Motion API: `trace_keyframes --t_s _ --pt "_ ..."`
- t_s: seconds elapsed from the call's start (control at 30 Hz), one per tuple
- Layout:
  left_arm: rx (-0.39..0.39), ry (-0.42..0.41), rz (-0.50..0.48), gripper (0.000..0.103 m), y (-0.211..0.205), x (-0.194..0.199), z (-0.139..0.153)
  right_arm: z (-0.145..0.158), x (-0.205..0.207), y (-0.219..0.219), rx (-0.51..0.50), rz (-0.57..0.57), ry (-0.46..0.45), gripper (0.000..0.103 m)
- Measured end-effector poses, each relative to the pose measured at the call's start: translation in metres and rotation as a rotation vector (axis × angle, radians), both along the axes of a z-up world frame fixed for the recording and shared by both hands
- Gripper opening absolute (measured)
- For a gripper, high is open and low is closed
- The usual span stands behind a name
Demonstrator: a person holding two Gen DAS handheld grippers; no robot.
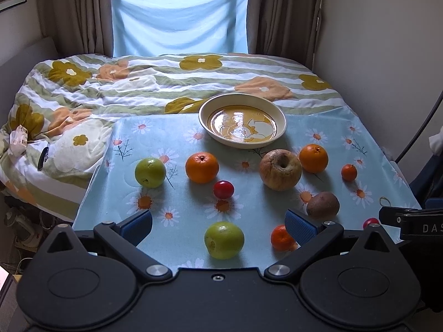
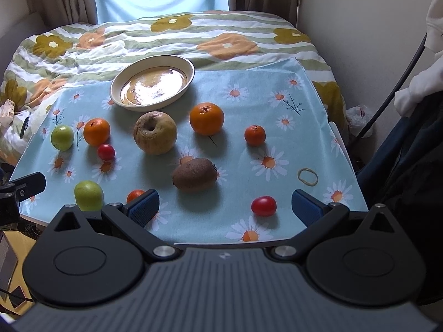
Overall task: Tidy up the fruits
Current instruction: 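Grasp the green apple with the left tool while the right tool grasps the kiwi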
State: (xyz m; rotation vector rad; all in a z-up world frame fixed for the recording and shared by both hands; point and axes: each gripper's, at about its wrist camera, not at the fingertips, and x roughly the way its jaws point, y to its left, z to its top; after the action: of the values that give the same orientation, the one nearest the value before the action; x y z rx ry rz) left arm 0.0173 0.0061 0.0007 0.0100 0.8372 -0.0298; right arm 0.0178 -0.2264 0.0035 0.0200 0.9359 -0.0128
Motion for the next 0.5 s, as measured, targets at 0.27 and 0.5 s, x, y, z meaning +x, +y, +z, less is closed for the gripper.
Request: trace_keyframes --t_s 0.27,0.5 --pt "0.032 -0.016 0.022 0.103 -0.008 0.006 -0.031 -0.033 0.016 -0.002 0.044 0.104 -0.001 0.103" --pt "0.041 -0.047 0.084 0.103 -0.018 0.007 -0.060 -0.062 0.036 -0.003 0.068 0.211 -0.038 0.103"
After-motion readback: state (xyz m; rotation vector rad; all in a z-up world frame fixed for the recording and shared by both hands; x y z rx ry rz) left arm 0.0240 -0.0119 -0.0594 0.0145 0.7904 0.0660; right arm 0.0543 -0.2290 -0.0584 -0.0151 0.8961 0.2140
